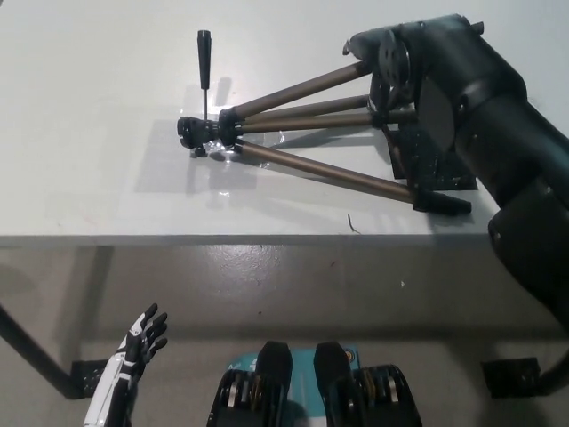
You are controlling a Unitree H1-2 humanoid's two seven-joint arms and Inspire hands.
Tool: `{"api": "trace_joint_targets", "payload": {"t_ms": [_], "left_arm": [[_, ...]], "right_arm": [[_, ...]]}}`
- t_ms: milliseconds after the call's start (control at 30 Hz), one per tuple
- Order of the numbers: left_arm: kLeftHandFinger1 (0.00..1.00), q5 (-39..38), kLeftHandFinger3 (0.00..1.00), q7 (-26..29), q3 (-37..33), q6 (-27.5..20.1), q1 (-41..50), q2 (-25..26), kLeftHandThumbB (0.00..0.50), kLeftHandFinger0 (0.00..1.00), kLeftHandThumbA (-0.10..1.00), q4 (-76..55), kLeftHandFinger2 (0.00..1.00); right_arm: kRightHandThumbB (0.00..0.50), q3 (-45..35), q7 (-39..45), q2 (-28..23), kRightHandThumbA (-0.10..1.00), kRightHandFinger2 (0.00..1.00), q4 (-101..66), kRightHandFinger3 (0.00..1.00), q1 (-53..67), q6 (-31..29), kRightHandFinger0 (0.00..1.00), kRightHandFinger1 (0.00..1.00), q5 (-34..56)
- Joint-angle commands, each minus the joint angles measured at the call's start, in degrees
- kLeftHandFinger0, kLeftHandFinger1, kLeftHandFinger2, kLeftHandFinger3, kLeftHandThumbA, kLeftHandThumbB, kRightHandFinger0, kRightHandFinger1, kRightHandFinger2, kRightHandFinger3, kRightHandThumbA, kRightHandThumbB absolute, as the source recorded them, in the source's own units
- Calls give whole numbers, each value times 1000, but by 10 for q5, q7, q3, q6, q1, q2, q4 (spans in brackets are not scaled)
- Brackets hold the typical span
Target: A tripod lies near the right hand side of the table and the robot grab a leg of the tripod using its right hand and put it up right.
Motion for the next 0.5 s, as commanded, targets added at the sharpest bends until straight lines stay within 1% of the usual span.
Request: {"api": "trace_joint_targets", "payload": {"t_ms": [0, 33, 67, 100, 133, 167, 200, 233, 267, 300, 333, 367, 400, 433, 467], "left_arm": [[1000, -8, 1000, -11, -3, -21, -6, 7, 197, 1000, 1000, -11, 1000], [1000, -4, 1000, -9, -3, -18, -7, 7, 205, 1000, 1000, -12, 1000], [1000, -3, 1000, -9, -2, -16, -8, 8, 208, 1000, 1000, -12, 1000], [1000, -5, 1000, -10, -3, -19, -8, 8, 207, 1000, 1000, -11, 1000], [1000, -6, 1000, -12, -3, -22, -8, 8, 208, 1000, 1000, -10, 1000], [1000, -6, 1000, -12, -4, -24, -4, 7, 210, 1000, 1000, -9, 1000], [1000, -7, 1000, -13, -4, -26, -3, 7, 212, 1000, 1000, -9, 1000], [1000, -7, 1000, -14, -5, -27, 0, 7, 212, 1000, 1000, -9, 1000], [1000, -8, 1000, -15, -6, -25, 0, 7, 215, 1000, 1000, -9, 1000], [1000, -9, 1000, -17, -6, -27, -1, 8, 218, 1000, 1000, -6, 1000], [1000, -8, 1000, -16, -7, -28, 0, 8, 230, 1000, 1000, -6, 1000], [1000, -7, 1000, -16, -7, -22, 1, 8, 227, 1000, 1000, -8, 1000], [1000, -8, 1000, -16, -7, -20, 1, 7, 216, 1000, 1000, -9, 1000], [1000, -10, 1000, -16, -7, -19, 1, 7, 212, 1000, 1000, -10, 1000], [1000, -12, 1000, -17, -7, -18, 1, 7, 212, 1000, 1000, -9, 1000]], "right_arm": [[250, 42, -339, -40, -100, 165, -14, 294, 40, -94, 1, 29, -81], [237, 35, -353, -41, -100, 339, -15, 264, 41, -101, 0, 127, -75], [208, 37, -381, -44, -100, 654, -17, 302, 41, -110, 0, 307, -79], [187, 39, -394, -46, -100, 737, -18, 365, 41, -115, 0, 345, -81], [177, 37, -410, -48, -100, 767, -19, 505, 42, -123, 0, 347, -81], [161, 36, -418, -47, -100, 714, -19, 604, 44, -128, 0, 304, -80], [132, 35, -427, -48, -100, 641, -20, 608, 46, -131, 0, 252, -79], [120, 35, -436, -48, -100, 591, -22, 596, 48, -130, 0, 207, -79], [97, 30, -441, -49, -94, 577, -24, 571, 49, -132, 0, 201, -75], [95, 23, -441, -49, -40, 571, -25, 602, 49, -138, 0, 180, -68], [70, 23, -445, -48, -24, 580, -25, 638, 49, -137, 0, 180, -69], [55, 16, -462, -48, -42, 598, -25, 670, 50, -142, 0, 191, -64], [70, 7, -467, -48, -53, 605, -25, 698, 51, -151, 0, 194, -55], [70, -5, -473, -47, -71, 598, -26, 706, 52, -162, 0, 187, -44], [75, -21, -475, -47, -60, 592, -28, 755, 51, -172, 0, 182, -29]]}}
